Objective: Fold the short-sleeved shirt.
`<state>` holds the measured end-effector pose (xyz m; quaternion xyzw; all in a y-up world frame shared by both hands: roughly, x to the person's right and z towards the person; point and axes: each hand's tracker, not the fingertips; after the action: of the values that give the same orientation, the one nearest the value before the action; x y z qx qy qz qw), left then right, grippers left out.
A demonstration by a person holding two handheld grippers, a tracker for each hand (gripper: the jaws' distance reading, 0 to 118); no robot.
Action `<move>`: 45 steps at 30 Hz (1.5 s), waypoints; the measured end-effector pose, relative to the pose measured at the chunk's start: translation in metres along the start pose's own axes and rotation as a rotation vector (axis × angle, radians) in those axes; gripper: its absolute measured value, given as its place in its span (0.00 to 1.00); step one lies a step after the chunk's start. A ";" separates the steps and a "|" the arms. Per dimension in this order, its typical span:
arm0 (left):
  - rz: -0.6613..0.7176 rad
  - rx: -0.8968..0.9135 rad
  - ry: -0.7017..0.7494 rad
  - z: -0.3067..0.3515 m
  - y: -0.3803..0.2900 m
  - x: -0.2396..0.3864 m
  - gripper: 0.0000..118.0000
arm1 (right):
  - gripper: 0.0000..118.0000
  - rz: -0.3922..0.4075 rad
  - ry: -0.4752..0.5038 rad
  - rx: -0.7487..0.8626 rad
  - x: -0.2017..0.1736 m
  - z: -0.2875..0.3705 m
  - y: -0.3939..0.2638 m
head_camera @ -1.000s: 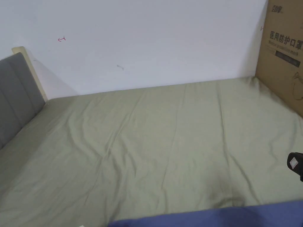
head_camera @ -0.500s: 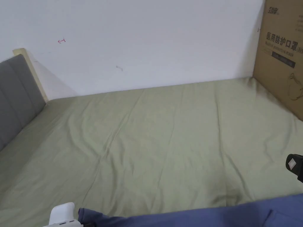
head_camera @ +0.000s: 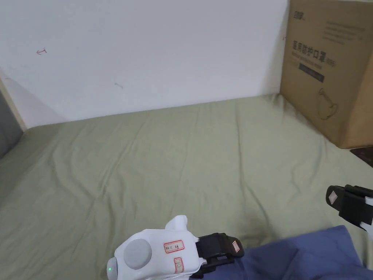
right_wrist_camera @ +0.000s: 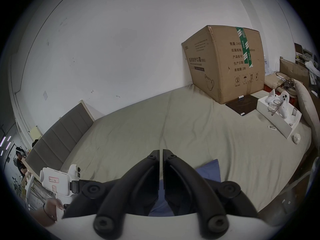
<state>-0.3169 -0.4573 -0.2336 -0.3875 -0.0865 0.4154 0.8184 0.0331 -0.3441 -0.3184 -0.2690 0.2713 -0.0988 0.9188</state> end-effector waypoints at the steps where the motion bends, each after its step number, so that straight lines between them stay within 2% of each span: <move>1: 0.001 0.005 0.003 0.001 -0.001 0.001 0.84 | 0.03 -0.001 -0.004 -0.001 0.002 0.000 0.000; 2: 0.005 0.008 0.001 0.002 -0.002 0.000 0.99 | 0.03 -0.003 -0.005 -0.002 0.004 -0.001 -0.001; 3: 0.008 0.014 0.005 0.005 -0.003 -0.003 1.00 | 0.03 -0.008 -0.005 -0.005 0.006 -0.002 -0.002; 6: 0.007 0.062 0.087 0.029 -0.003 -0.018 0.97 | 0.03 -0.023 -0.006 -0.019 0.011 -0.007 -0.005; 7: -0.005 0.065 0.107 0.035 -0.003 -0.022 0.90 | 0.03 -0.027 -0.005 -0.024 0.012 -0.009 -0.005; 8: -0.033 0.075 0.135 0.041 -0.004 -0.025 0.68 | 0.03 -0.029 -0.005 -0.029 0.012 -0.011 -0.006; 10: -0.085 0.073 0.177 0.047 -0.007 -0.028 0.15 | 0.03 -0.027 -0.004 -0.036 0.013 -0.014 -0.008; 11: -0.113 0.057 0.181 0.045 -0.011 -0.028 0.04 | 0.03 -0.027 -0.004 -0.040 0.013 -0.015 -0.009; 14: -0.122 -0.053 0.116 0.022 -0.019 -0.026 0.04 | 0.03 -0.027 0.000 -0.047 0.015 -0.020 -0.010; 18: -0.210 -0.199 0.209 -0.033 -0.030 -0.018 0.04 | 0.03 -0.025 0.000 -0.054 0.016 -0.021 -0.011; 21: -0.210 -0.301 0.231 -0.081 -0.042 -0.022 0.01 | 0.03 -0.019 -0.004 -0.063 0.019 -0.024 -0.012; 22: -0.206 -0.272 0.218 -0.087 -0.043 -0.021 0.01 | 0.03 -0.018 -0.010 -0.068 0.020 -0.024 -0.014; 25: -0.037 -0.253 -0.024 -0.085 -0.039 -0.015 0.02 | 0.03 -0.026 -0.018 -0.077 0.025 -0.023 -0.016; 27: -0.007 -0.222 -0.162 -0.071 -0.038 -0.013 0.02 | 0.03 -0.023 -0.013 -0.084 0.027 -0.022 -0.016; 31: -0.047 -0.068 -0.142 -0.012 -0.029 -0.023 0.02 | 0.03 0.018 -0.031 -0.069 0.031 -0.018 -0.008; 32: -0.045 -0.026 -0.125 0.006 -0.026 -0.033 0.04 | 0.03 0.021 -0.035 -0.062 0.033 -0.016 -0.005; 33: -0.039 0.018 -0.107 0.025 -0.021 -0.044 0.16 | 0.03 0.023 -0.036 -0.054 0.034 -0.013 -0.003; 34: -0.021 0.052 -0.091 0.043 -0.018 -0.057 0.44 | 0.03 0.025 -0.038 -0.049 0.034 -0.011 -0.001; 35: 0.006 0.076 -0.069 0.060 -0.016 -0.071 0.56 | 0.03 0.027 -0.042 -0.045 0.034 -0.010 0.000; 36: 0.046 0.072 -0.052 0.075 -0.015 -0.087 0.56 | 0.03 0.027 -0.046 -0.042 0.034 -0.010 0.001; 37: 0.071 0.075 -0.038 0.083 -0.013 -0.101 0.87 | 0.03 0.027 -0.049 -0.042 0.034 -0.010 0.001; 38: 0.087 0.090 -0.009 0.095 -0.014 -0.114 1.00 | 0.03 0.028 -0.053 -0.044 0.032 -0.010 0.001; 39: 0.099 0.144 -0.027 0.103 -0.014 -0.126 0.98 | 0.03 0.028 -0.054 -0.048 0.031 -0.011 0.000; 41: 0.140 0.141 -0.010 0.108 -0.021 -0.137 1.00 | 0.03 0.032 -0.052 -0.061 0.027 -0.014 -0.001; 44: 0.288 -0.015 -0.231 0.089 -0.030 -0.156 1.00 | 0.03 0.036 -0.042 -0.087 0.021 -0.021 -0.003; 45: 0.372 -0.073 -0.296 0.072 -0.030 -0.191 1.00 | 0.03 0.031 -0.025 -0.099 0.020 -0.024 -0.001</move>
<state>-0.4545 -0.5704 -0.1289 -0.3611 -0.1475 0.6079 0.6915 0.0364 -0.3618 -0.3438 -0.3111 0.2686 -0.0679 0.9091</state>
